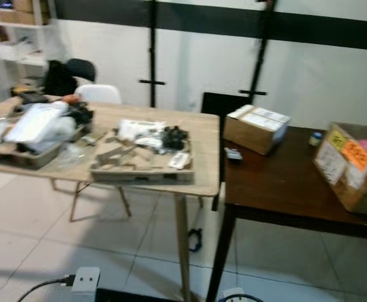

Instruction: Picking trash to rubbish bin

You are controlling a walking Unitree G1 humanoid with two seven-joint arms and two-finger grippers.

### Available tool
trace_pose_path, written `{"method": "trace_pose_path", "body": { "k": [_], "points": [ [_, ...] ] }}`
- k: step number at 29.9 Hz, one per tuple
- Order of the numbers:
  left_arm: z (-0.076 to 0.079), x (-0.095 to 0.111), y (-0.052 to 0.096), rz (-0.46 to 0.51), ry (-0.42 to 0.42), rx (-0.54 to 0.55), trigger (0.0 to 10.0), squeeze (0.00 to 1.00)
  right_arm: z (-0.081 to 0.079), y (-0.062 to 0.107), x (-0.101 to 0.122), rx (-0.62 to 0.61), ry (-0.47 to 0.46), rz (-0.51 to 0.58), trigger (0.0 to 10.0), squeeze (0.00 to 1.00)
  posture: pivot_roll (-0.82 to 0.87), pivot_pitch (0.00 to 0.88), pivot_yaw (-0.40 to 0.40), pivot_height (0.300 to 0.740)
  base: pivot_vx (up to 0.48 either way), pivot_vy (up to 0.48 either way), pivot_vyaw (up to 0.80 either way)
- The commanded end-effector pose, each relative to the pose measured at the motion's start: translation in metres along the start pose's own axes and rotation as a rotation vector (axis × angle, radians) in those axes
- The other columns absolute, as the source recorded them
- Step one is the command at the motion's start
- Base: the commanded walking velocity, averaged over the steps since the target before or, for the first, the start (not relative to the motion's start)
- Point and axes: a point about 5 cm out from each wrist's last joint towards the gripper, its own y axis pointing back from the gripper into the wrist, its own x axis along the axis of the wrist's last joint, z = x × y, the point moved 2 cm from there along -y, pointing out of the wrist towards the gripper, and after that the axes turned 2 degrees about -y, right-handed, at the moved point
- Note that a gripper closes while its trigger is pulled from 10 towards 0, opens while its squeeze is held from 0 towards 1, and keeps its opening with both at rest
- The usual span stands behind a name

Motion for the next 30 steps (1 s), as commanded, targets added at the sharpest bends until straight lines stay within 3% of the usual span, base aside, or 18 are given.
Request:
{"method": "trace_pose_path", "body": {
  "k": [1, 7, 20, 30],
  "points": [
    [-0.001, -0.009, 0.003, -0.032, 0.004, 0.005, 10.0, 0.00, -0.002, 0.000, -0.003, 0.004, -0.006, -0.007, 10.0, 0.00, 0.06, 0.032, -0.057, 0.740, 0.000, 0.000, -0.80],
    [-0.004, -0.009, 0.003, -0.025, 0.005, 0.014, 10.0, 0.00, -0.004, 0.000, -0.001, 0.011, -0.005, -0.003, 10.0, 0.00, 0.06, 0.032, -0.057, 0.740, 0.000, 0.000, -0.80],
    [-0.009, -0.001, 0.002, 0.009, 0.007, 0.050, 10.0, 0.00, -0.009, -0.002, 0.005, 0.048, 0.004, 0.015, 10.0, 0.00, 0.06, 0.034, -0.059, 0.740, 0.000, 0.000, 0.00],
    [-0.009, 0.002, 0.001, 0.022, 0.007, 0.048, 10.0, 0.00, -0.008, -0.001, 0.006, 0.052, 0.001, 0.022, 10.0, 0.00, 0.06, 0.036, -0.057, 0.740, 0.274, 0.000, 0.00]
  ]
}}
